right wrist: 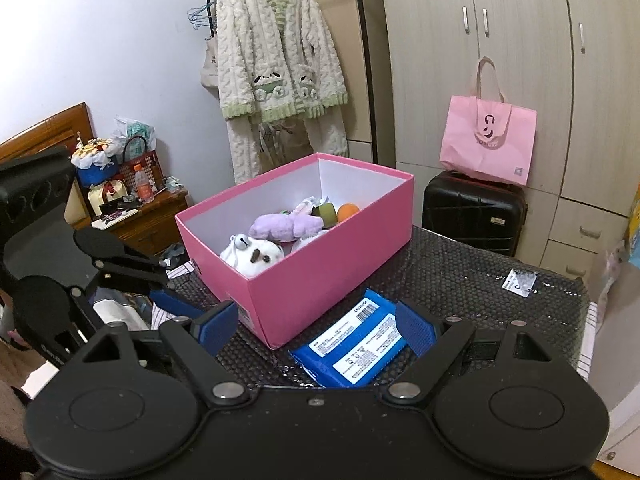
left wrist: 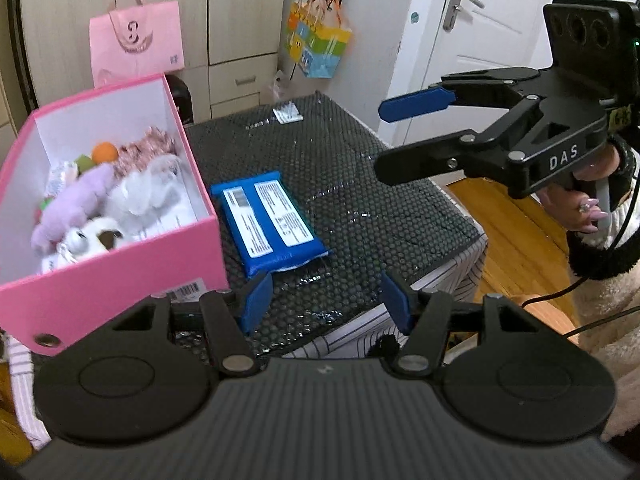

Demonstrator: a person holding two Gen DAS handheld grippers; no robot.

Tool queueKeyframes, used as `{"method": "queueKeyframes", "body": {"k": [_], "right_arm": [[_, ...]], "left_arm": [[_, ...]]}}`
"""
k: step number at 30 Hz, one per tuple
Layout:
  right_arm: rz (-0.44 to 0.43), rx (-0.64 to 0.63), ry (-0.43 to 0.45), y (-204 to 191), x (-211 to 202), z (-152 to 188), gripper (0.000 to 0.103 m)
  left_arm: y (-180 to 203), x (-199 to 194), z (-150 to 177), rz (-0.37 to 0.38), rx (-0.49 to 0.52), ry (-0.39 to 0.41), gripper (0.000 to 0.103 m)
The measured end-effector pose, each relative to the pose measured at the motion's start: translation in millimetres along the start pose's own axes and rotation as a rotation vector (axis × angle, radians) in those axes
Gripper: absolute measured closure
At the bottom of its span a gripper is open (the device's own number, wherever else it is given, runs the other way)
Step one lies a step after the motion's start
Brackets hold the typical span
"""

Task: Organize soft objects
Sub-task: 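Withdraw both tools from the box and reach toward the blue wipes packet, then grasp the blue wipes packet with the right tool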

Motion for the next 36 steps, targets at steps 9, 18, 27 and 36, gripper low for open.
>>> {"method": "queueKeyframes", "body": {"k": [9,18,27,36], "right_arm": [[-0.034,0.018,-0.005,40.8,41.3,19.9,0.014],[-0.105,0.03,-0.119,89.1,91.4,13.4,0.014],[-0.159,0.053,-0.206,117.0,135.7,5.6,0.021],[-0.216,0.163,-0.223,148.7,157.8,14.0,0.041]], "left_arm": [[6.3,42.1,12.4,-0.057,-0.08,0.054,0.044],[14.4,81.4,16.7,-0.072,-0.113,0.019,0.045],[10.6,91.6,22.2,-0.143,-0.184,0.041,0.047],[6.6,96.8,22.0,-0.175,-0.263,0.104,0.058]]}}
Point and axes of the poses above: each gripper's, at about its wrist camera, not at the fingertips, and x roughly the way its jaws point, y to its right, z to its underside, the point moved 5 cm from there along x, roughly the way its jaws point, and after that the axes turned 10 degrees about -z, right-handed, at the moved point
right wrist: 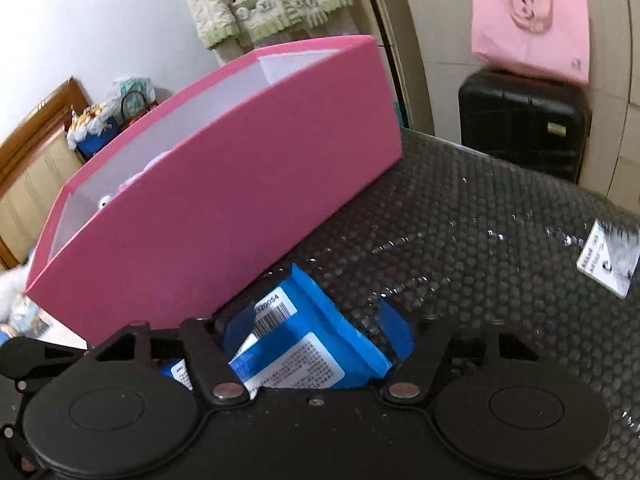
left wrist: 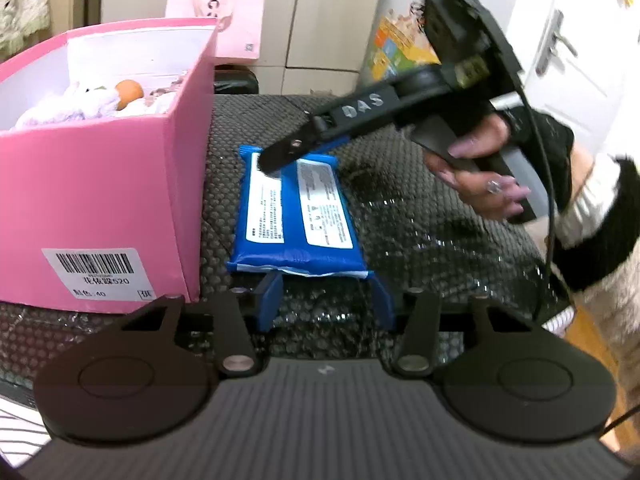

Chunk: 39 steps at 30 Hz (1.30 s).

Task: Organize soft objects
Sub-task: 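Grasp the blue wipes packet with the right tool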

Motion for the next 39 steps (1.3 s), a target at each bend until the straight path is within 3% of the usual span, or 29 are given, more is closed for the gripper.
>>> {"method": "queueKeyframes", "body": {"k": [1,4,10,16,20,21,24,30,35,39], "right_arm": [[-0.011,0.013,0.001,1.5,-3.2,2.3,0.053],[-0.041,0.036,-0.005,1.4,-15.0,11.3,0.067],[0.002,0.057,0.014,0.3,-40.1,32.9,0.077],[0.06,0.017,0.005,-9.5,-49.5,44.8,0.077],[0.088,0.011,0.016,-11.5,-48.1,48.0,0.072],[0.087,0.014,0.023,-10.6,-48.3,51.1,0.071],[0.073,0.062,0.062,-8.7,-50.6,59.3,0.067],[0.138,0.067,0.13,-22.4,-53.2,72.7,0.059],[0.224,0.081,0.153,-43.3,-58.9,81.5,0.069],[0.244,0.088,0.164,-55.5,-69.0,89.1,0.07]], "left_arm": [[-0.7,0.7,0.2,0.003,-0.011,0.007,0.058],[-2.2,2.0,-1.4,0.008,-0.04,0.023,0.058],[-1.4,4.1,-2.0,0.019,-0.054,0.035,0.058],[-8.9,11.1,-5.7,0.062,-0.14,0.012,0.058],[-8.0,14.5,-6.9,0.017,-0.167,0.031,0.061],[-4.1,14.8,-6.4,-0.015,-0.134,0.046,0.071],[15.5,14.9,-1.5,-0.104,0.02,0.103,0.073],[15.8,18.1,-3.1,-0.071,-0.004,0.117,0.073],[7.3,13.0,-5.0,-0.005,-0.043,0.1,0.073],[5.1,2.8,-7.4,0.043,-0.049,0.108,0.073]]}}
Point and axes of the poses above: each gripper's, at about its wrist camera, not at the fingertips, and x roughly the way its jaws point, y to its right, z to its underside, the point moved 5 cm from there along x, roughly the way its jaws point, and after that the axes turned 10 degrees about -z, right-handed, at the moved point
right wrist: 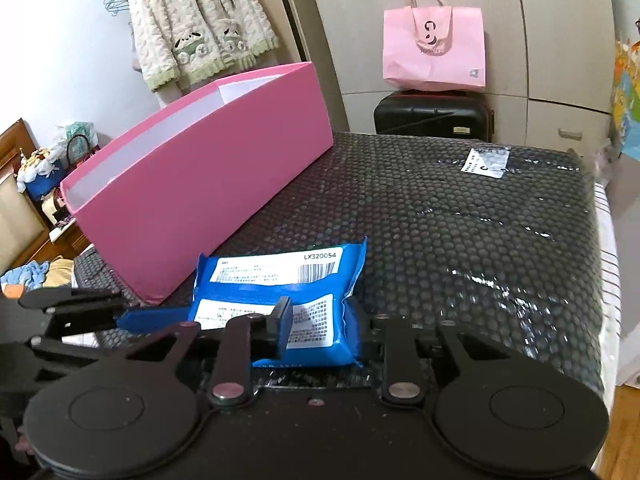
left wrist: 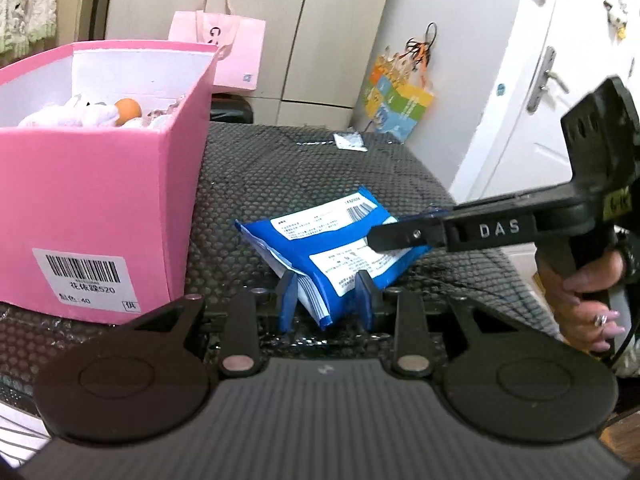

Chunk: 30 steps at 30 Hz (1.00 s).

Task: Organize soft objects
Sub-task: 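Grasp the blue wipes packet with the right tool, then lift the blue packet and carry it over the pink box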

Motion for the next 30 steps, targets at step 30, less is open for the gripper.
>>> {"method": "queueKeyframes", "body": {"k": [30], "right_arm": [[0.05,-0.093,-0.014,-133.9,-69.1,0.3,0.046]], "left_arm": [[-17.2,-120.1,-12.6,0.168,0.135,-0.08,0.073]]}}
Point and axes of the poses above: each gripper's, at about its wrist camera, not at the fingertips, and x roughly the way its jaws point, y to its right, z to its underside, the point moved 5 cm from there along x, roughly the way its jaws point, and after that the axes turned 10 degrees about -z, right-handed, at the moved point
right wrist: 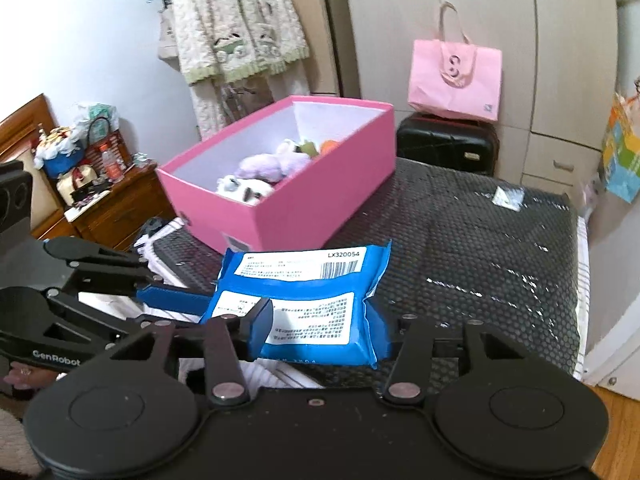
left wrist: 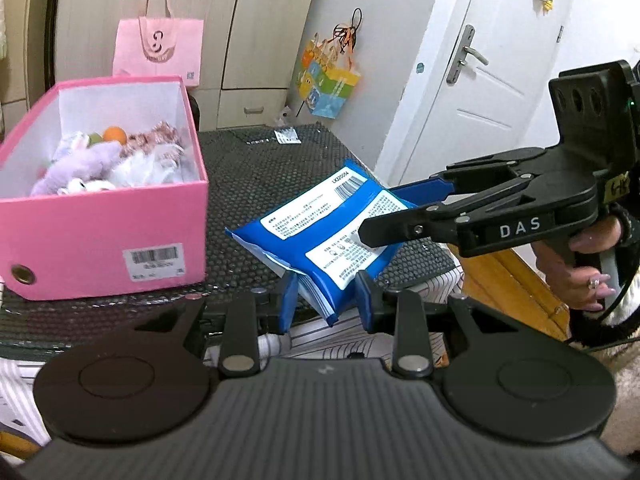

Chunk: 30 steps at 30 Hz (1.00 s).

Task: Organize soft objects
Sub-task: 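Lift the blue packet and carry it over the pink box, then lower the blue packet into the box and open the right tool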

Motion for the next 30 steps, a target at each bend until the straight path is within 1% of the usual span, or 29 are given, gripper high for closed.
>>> {"method": "queueKeyframes", "body": {"k": [5,10,18,22,24,27,28,30], "right_arm": [[-0.001,-0.057,0.023,-21.6,-3.2,-14.7,0.045],[0.0,-0.122,0.05,-40.6,-1.3,-38.4,0.045],[-0.034,-0.184,0.083,-54.1,13.7,-79.2,0.045],[-0.059,-0.197,0.092,-52.2,28.0,-98.9,0.045],[-0.076,-0.201,0.095,-48.8,36.9,-109.5,0.045],[-0.102,-0.205,0.088,-41.3,54.6,-123.4,0.045],[-0.118,-0.203,0.077,-38.5,61.2,-126.9,0.046],[-0.168,-0.19,0.043,-33.6,77.0,-134.3,0.05]], "left_arm": [[-7.7,-17.0,-6.6,-0.019,0.018,0.024,0.073],[-18.9,-28.1,-15.0,-0.046,0.025,0.052,0.073],[-47.3,-36.7,-35.3,-0.086,0.019,0.086,0.073],[-62.0,-33.5,-45.9,-0.108,0.025,0.087,0.073],[-68.4,-26.7,-49.9,-0.113,0.024,0.075,0.073],[-77.1,-12.3,-55.9,-0.093,0.016,0.045,0.073],[-79.7,-8.3,-58.6,-0.075,0.012,0.045,0.073],[-84.4,0.0,-64.2,-0.07,0.012,0.042,0.073]]}}
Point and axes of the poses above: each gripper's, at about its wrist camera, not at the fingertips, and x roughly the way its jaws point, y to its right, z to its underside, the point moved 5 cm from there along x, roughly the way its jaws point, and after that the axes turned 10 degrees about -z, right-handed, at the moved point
